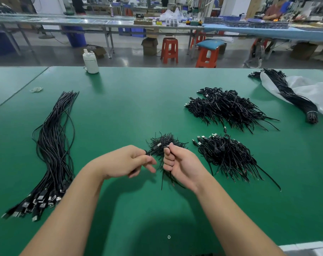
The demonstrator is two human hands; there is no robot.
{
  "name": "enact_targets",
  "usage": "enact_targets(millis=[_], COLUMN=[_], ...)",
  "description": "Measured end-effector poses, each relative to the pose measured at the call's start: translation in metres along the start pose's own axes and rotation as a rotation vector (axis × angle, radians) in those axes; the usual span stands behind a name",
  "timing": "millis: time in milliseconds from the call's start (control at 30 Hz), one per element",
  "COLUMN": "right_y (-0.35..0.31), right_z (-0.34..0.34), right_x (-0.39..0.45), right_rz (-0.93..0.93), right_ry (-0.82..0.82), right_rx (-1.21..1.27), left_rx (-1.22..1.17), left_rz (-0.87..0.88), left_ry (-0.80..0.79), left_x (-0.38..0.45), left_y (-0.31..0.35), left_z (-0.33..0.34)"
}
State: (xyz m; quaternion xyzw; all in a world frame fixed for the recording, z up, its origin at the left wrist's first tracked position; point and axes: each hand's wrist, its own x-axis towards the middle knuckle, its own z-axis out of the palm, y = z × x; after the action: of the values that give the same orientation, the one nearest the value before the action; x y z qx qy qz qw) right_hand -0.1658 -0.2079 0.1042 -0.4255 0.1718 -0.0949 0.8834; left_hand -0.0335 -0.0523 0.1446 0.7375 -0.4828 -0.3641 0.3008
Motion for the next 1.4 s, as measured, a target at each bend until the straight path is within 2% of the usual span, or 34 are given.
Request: enact_targets(millis=[100,233,333,400,533,600,700,867,1033,1133,1200,1300,1400], right_y=[-0.001,-0.005,-0.006,-0.002,0.004,0.01,0.015,0.014,0.016,0.018,0.019,0.019,0.021], right_z=[0.003,0.007,0.012,0.016,0.017,0.016,0.015,0.009,0.008,0.008,0.009,0.007,0.002], right_x=[-0.003,-0.01,-0.017,-0.021,-0.025,-0.023,-0.022,-0.019,-0.02,-0.023,-0.025,-0.025,-0.025], right_rz=[-0.032,-0.067,-0.087,-0.107,-0.111,-0.101,-0.088,-0.139,-0.074,-0.132,-0.171,-0.185,-0.221], right_ry=[-0.027,-0.084,-0.14,-0.147,-0.067,-0.014,0.014,0.015,-0.078,-0.012,0.04,0.031,0.002], right_rx=[-0.077,-0.192,-0.35,-0.47,-0.852,-0.96,-0.92,-0.82,-0.4,-0.471,-0.53,-0.585,-0.671], left_rx=[0.049,-0.144,-0.251,-0.431,-1.062,-1.177,-1.181,-1.215,-1.266,-1.25,-1.183,-1.112,-1.053], left_rz=[-0.032,0.0,0.06,0.101,0.183,0.207,0.231,0.177,0.178,0.211,0.226,0.26,0.245], left_ry=[0.1,0.12,0.287,0.372,0.458,0.464,0.469,0.42,0.367,0.264,0.132,-0.042,-0.082], left_x=[0.005,0.012,0.015,0.018,0.026,0.027,0.028,0.027,0.028,0.028,0.026,0.024,0.023], left_y=[0.0,-0.005,-0.006,-0.003,0.006,0.01,0.014,0.016,0.014,0.013,0.011,0.005,0.001], left_z=[0.011,0.024,0.029,0.033,0.044,0.049,0.054,0.055,0.062,0.063,0.059,0.054,0.051])
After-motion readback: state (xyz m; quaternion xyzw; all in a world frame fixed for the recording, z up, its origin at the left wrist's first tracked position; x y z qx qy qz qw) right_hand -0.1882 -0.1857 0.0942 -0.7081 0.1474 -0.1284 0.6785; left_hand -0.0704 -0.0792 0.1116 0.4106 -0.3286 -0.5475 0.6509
